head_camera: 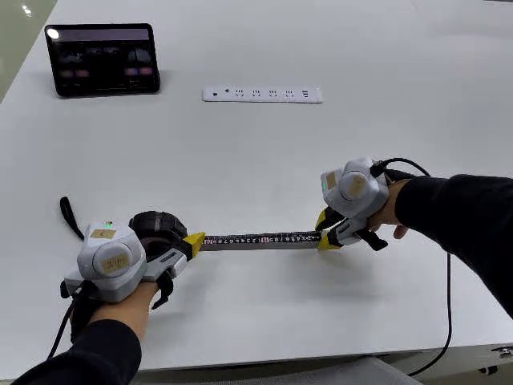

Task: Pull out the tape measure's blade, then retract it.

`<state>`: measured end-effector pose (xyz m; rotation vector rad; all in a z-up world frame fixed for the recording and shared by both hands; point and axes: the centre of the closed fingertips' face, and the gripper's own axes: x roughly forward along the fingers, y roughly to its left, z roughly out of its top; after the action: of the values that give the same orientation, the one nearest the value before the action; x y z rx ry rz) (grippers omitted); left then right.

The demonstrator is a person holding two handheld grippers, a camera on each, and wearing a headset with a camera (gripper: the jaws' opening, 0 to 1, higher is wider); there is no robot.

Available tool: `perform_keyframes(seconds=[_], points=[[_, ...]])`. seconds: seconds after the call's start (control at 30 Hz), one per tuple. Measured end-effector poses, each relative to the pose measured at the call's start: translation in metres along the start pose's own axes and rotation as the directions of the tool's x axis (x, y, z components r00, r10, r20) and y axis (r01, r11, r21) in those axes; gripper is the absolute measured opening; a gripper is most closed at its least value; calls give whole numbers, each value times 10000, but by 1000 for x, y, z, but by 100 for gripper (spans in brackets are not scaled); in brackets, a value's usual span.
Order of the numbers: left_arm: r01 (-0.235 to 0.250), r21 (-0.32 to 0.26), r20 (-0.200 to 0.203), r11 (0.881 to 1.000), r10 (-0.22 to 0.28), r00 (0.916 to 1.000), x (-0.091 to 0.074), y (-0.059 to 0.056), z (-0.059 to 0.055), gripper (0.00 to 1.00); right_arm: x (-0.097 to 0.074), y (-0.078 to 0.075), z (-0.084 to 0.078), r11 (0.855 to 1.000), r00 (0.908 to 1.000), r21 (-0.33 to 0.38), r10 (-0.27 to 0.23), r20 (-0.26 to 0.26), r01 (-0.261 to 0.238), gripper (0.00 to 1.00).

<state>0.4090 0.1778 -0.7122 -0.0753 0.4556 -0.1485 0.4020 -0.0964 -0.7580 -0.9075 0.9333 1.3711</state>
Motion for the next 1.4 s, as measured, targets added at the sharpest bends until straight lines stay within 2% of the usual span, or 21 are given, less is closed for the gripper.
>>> perform_keyframes(seconds=[0.43, 0.63, 0.73, 0.83, 0.93, 1.0, 1.13, 1.4], points=[[39, -284, -114, 9996, -42, 9999, 1, 0, -1, 86, 3, 3, 0, 9991, 9999, -425, 53, -144, -59, 12], [-14, -448, -165, 9990, 6, 9999, 5, -1, 1, 80, 4, 3, 0, 9996, 9992, -258, -97, -386, 87, 12], [-49, -554, -305, 9985, 32, 9995, 6, -1, -1, 77, 5, 3, 1, 9998, 9982, -45, -209, -559, 207, 12], [-62, -694, -654, 9976, 16, 9979, 8, -3, -7, 72, 6, 2, 1, 9997, 9959, -38, -252, -868, 250, 12], [-277, -741, -756, 9969, 221, 9969, 7, -1, -7, 69, 5, 2, 0, 9997, 9945, 36, -228, -1023, 233, 11], [-434, -750, -903, 9962, 365, 9952, 7, 2, -8, 65, 5, 2, -1, 9997, 9945, 44, -217, -1023, 222, 11], [-487, -620, -1009, 9969, 423, 9940, 4, -1, -7, 64, 5, 1, -1, 9995, 9944, 178, -247, -1025, 267, 11], [-583, -327, -1297, 9978, 536, 9901, 3, 0, -9, 61, 4, 1, -2, 9993, 9981, 309, -190, -581, 208, 11]])
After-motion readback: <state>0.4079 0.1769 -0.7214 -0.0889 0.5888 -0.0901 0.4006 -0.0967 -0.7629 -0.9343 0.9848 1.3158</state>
